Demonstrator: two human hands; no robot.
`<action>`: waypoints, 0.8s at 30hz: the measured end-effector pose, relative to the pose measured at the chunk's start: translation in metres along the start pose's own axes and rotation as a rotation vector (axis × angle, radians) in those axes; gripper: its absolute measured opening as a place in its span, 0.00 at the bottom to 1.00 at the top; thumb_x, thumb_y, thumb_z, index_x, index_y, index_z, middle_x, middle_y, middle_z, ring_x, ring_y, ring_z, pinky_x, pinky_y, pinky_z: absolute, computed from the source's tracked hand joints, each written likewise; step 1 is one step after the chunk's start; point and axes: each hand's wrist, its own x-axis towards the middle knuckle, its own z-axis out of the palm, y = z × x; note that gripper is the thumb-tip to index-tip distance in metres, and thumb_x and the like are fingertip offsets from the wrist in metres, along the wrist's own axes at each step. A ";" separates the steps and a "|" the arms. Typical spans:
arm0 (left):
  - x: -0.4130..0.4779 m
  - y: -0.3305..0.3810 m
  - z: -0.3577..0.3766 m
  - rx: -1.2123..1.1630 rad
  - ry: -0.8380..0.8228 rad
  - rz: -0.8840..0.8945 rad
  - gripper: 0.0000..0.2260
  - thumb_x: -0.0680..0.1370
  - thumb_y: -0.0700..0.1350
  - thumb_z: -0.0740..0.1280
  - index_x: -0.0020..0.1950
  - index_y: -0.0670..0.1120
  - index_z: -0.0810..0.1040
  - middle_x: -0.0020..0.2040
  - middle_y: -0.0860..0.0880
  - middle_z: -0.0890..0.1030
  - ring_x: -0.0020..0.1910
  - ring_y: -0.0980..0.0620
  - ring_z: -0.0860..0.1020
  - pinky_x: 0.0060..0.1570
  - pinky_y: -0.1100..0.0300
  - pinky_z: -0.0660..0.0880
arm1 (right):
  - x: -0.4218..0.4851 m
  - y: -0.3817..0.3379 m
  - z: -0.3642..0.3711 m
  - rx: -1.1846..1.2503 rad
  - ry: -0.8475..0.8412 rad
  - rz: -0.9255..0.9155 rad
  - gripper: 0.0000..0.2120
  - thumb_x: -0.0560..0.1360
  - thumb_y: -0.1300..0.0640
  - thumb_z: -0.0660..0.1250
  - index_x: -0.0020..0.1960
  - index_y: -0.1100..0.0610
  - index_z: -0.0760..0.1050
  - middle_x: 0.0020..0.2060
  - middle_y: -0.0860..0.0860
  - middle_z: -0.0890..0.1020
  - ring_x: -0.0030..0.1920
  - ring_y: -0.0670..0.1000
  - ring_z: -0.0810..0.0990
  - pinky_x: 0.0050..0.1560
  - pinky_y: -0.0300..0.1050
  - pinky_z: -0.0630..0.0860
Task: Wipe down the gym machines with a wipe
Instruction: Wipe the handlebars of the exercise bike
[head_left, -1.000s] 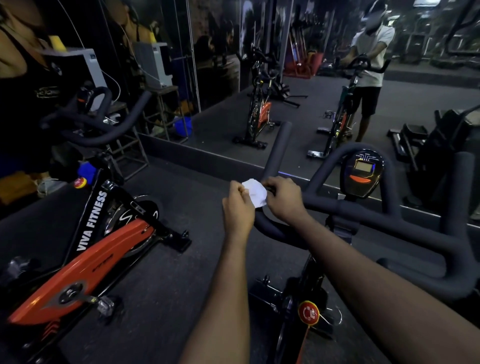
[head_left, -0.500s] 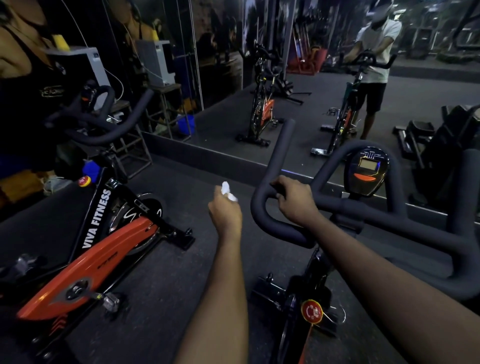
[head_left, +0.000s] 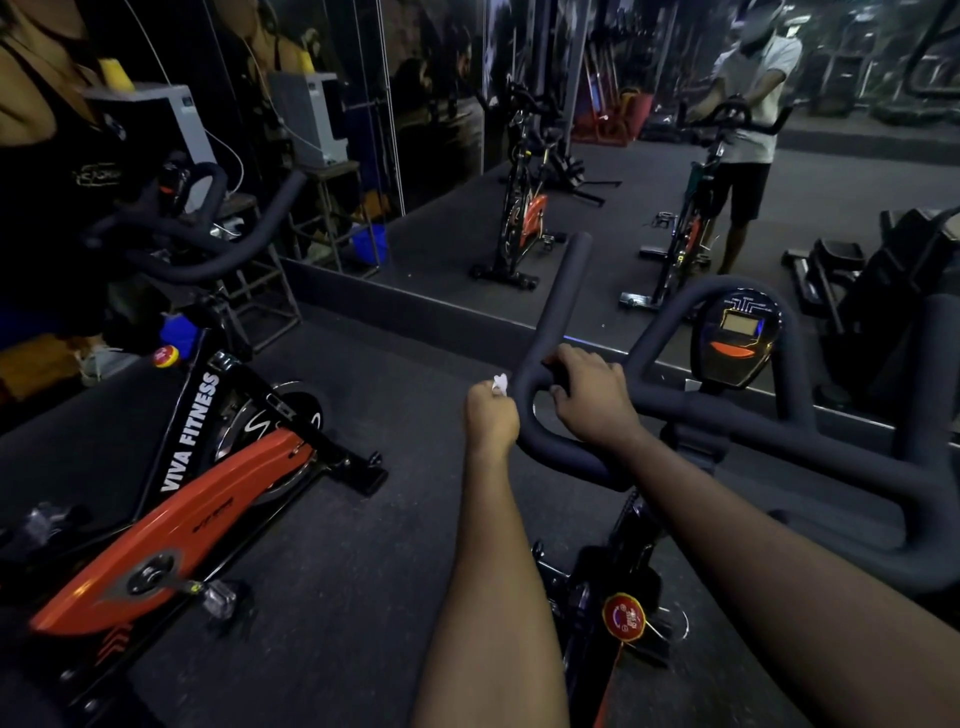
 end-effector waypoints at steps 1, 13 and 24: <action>0.000 0.000 0.000 0.006 -0.013 0.012 0.10 0.81 0.37 0.61 0.48 0.33 0.79 0.46 0.37 0.84 0.49 0.38 0.82 0.43 0.51 0.75 | 0.001 0.000 0.000 0.002 -0.001 0.002 0.14 0.75 0.59 0.67 0.60 0.53 0.73 0.55 0.50 0.80 0.58 0.57 0.76 0.55 0.53 0.67; 0.052 0.025 0.016 0.110 -0.011 0.115 0.18 0.84 0.48 0.61 0.45 0.35 0.78 0.47 0.34 0.82 0.50 0.36 0.80 0.40 0.55 0.67 | 0.003 0.005 0.004 0.096 0.066 0.010 0.12 0.75 0.63 0.66 0.58 0.56 0.77 0.54 0.51 0.84 0.57 0.57 0.79 0.57 0.52 0.70; 0.129 0.117 0.079 0.197 -0.139 0.243 0.11 0.83 0.38 0.61 0.53 0.32 0.79 0.55 0.34 0.81 0.56 0.39 0.79 0.43 0.58 0.65 | 0.009 0.012 0.019 -0.011 0.005 -0.005 0.17 0.71 0.60 0.69 0.55 0.46 0.68 0.49 0.44 0.76 0.52 0.49 0.76 0.54 0.44 0.57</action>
